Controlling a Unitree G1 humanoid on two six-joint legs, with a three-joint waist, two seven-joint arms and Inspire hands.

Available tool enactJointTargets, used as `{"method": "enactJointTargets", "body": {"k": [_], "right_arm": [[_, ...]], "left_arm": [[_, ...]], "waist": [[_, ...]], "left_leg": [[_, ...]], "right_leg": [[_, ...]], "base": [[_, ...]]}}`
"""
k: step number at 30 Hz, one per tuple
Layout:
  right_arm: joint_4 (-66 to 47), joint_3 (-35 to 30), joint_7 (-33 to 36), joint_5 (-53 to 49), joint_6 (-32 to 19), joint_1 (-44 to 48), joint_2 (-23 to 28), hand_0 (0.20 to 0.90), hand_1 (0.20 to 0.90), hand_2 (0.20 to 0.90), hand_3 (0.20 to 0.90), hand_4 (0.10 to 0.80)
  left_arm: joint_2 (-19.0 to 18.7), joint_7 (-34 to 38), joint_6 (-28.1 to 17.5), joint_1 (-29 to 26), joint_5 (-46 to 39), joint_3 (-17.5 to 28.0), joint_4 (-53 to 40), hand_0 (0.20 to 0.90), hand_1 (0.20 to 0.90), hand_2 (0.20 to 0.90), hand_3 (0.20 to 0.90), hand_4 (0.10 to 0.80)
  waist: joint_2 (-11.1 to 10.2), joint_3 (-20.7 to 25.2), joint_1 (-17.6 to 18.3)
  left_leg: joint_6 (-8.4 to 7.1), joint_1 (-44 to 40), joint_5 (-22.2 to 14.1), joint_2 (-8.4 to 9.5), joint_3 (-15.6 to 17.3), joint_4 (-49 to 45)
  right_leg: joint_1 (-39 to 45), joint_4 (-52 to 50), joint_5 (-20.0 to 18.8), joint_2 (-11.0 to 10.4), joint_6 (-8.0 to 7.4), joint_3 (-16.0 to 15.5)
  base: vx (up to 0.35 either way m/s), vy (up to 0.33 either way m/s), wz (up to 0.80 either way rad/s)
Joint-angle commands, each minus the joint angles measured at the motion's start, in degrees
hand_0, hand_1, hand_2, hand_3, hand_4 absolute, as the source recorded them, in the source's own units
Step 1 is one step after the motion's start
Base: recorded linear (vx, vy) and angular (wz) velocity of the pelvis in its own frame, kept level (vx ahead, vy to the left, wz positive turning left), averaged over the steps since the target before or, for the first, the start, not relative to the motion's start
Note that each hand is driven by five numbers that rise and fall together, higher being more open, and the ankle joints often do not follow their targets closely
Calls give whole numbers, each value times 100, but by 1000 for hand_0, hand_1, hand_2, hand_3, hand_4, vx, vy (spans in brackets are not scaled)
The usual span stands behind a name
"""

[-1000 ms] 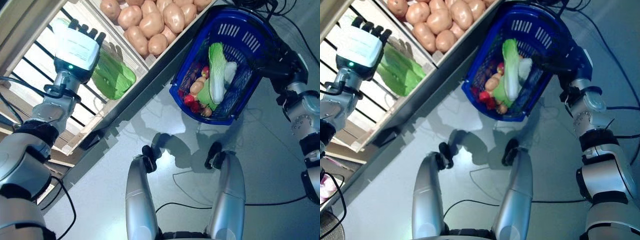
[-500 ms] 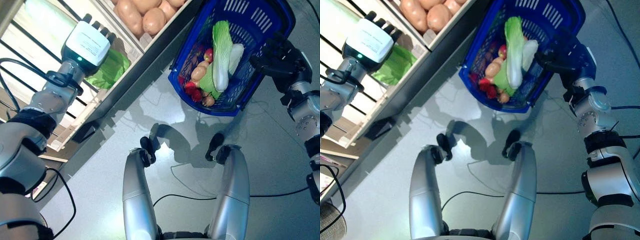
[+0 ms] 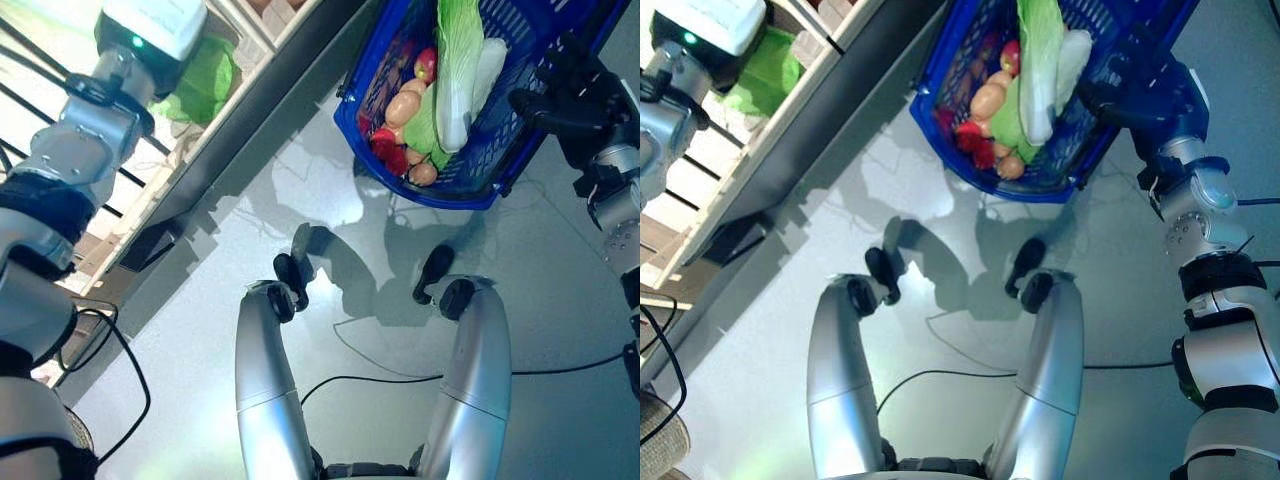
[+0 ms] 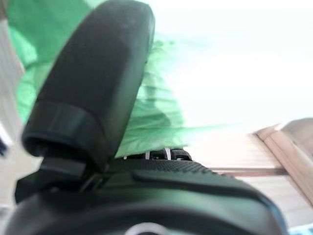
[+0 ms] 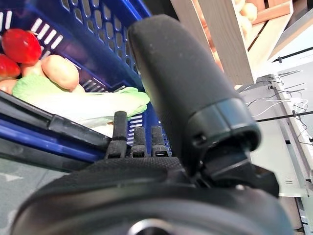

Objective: Put vegetables into the basket

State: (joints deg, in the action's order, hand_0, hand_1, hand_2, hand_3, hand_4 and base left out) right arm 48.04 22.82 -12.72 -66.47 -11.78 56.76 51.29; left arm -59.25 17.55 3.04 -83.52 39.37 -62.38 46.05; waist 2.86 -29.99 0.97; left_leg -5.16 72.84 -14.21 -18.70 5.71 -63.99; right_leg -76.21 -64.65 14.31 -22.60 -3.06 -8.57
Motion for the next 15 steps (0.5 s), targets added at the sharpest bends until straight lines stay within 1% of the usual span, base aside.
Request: {"method": "enactJointTargets", "body": {"k": [1, 5, 9, 13, 15], "right_arm": [[-266, -359, -111, -383, -492, 250, 292, 900, 900, 900, 900, 800], [-220, -423, -137, -374, -511, 307, 234, 900, 900, 900, 900, 800], [-169, -521, -233, -345, -509, 270, 203, 900, 900, 900, 900, 800], [-207, -668, -250, -291, -474, 143, 147, 900, 900, 900, 900, 800], [-211, -738, -226, -231, -441, 78, 110, 900, 900, 900, 900, 800]], "left_arm": [[-44, -390, 35, 321, -848, 15, 483, 300, 300, 300, 300, 400], [43, 74, -129, 390, -1136, 353, 532, 300, 300, 300, 300, 400], [32, 243, -312, 440, -1099, 522, 632, 300, 300, 300, 300, 400], [-35, 371, -448, 552, -1167, 745, 677, 300, 300, 300, 300, 400], [-68, 387, -568, 624, -1157, 836, 680, 300, 300, 300, 300, 400]], "waist": [[-158, 20, 135], [-166, 20, 104], [-169, 20, 98], [-169, 20, 88], [-153, 20, 87]], "left_leg": [[-275, -56, -287, -105, -243, 211], [-252, -204, -285, -90, -224, 230], [-261, -416, -285, -96, -207, 257], [-301, -848, -249, -134, -137, 387], [-336, -1198, -206, -163, -73, 531]], "right_leg": [[201, 116, -145, -330, -509, 186], [348, 125, -139, -347, -510, 135], [571, 157, -124, -338, -505, 81], [1009, 266, -100, -295, -502, 12], [1355, 366, -77, -251, -500, -10]], "base": [[0, 0, 0], [0, -18, 0], [0, 0, 0], [12, -8, -4], [10, -8, -5]]}}
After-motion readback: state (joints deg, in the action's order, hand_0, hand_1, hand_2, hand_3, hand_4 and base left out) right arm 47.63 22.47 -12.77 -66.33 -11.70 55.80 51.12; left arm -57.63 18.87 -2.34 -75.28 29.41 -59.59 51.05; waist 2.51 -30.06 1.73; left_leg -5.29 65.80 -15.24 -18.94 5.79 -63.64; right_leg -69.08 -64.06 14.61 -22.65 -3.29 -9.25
